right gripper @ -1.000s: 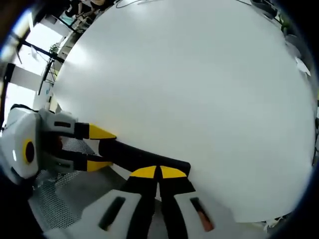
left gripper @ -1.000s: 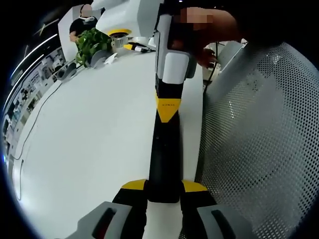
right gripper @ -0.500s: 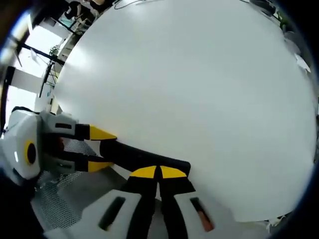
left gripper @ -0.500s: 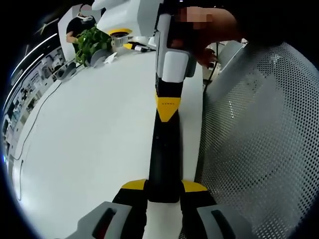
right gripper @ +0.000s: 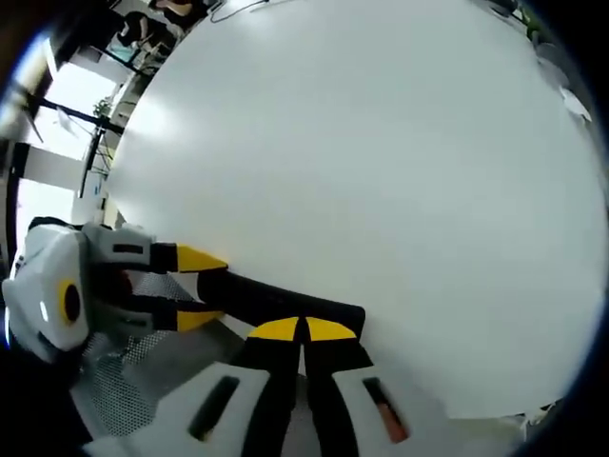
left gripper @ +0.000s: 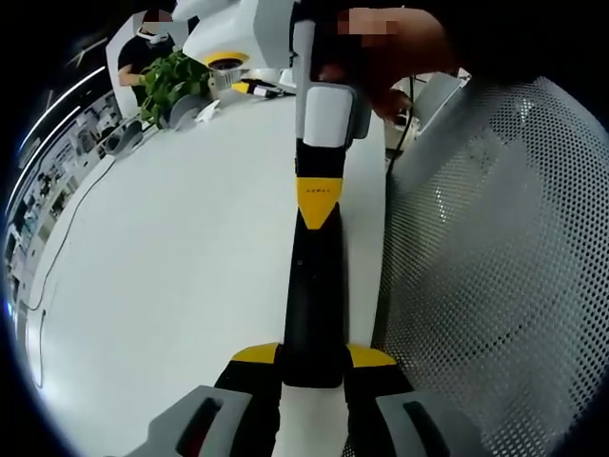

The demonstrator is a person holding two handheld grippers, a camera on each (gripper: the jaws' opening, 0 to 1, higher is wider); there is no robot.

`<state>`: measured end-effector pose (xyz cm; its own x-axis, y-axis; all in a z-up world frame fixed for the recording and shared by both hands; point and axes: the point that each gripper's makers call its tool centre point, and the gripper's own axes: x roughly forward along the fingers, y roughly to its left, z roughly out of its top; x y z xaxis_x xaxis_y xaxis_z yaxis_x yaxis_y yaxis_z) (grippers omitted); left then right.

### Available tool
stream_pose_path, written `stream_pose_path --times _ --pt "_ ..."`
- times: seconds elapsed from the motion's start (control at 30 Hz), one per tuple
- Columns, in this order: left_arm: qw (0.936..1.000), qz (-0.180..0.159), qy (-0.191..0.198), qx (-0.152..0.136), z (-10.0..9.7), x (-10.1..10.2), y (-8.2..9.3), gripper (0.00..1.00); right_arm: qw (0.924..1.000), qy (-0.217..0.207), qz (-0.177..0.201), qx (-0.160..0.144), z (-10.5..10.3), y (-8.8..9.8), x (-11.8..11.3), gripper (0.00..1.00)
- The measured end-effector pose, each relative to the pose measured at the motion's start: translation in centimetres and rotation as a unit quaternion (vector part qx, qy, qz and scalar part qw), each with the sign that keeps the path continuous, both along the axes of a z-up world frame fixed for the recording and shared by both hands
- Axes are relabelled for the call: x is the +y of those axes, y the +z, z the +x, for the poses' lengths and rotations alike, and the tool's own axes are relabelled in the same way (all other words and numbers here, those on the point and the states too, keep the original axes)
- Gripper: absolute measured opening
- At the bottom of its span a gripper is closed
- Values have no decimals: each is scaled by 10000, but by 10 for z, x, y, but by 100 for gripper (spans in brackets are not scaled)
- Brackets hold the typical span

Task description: Press the specified remote control buttons in sequence, fully releasing each button before pressing the next.

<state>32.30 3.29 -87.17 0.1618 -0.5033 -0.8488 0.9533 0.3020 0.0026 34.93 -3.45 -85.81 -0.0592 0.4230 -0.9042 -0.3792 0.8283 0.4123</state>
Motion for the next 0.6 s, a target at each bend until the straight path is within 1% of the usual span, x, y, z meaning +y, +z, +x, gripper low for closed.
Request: stream_pose_path --times 0.07,0.13,0.23,0.33,0.47,0.6 --pt "10000 -8 12 2 0 0 0 25 9999 -11 76 79 -2 -1 3 0" --pt "10000 -14 15 6 0 0 0 25 9999 62 -22 146 -5 -5 2 0" --pt "10000 -3 13 2 0 0 0 25 9997 173 -161 71 -5 -8 1 0" --pt "10000 -2 11 0 0 0 0 25 9994 246 -220 68 -5 -8 0 0" --pt "10000 -7 27 2 0 0 0 25 9979 521 -367 -117 -6 -8 1 0" --pt "10000 -13 53 12 0 0 0 25 9976 515 -435 -180 -5 -9 0 0"
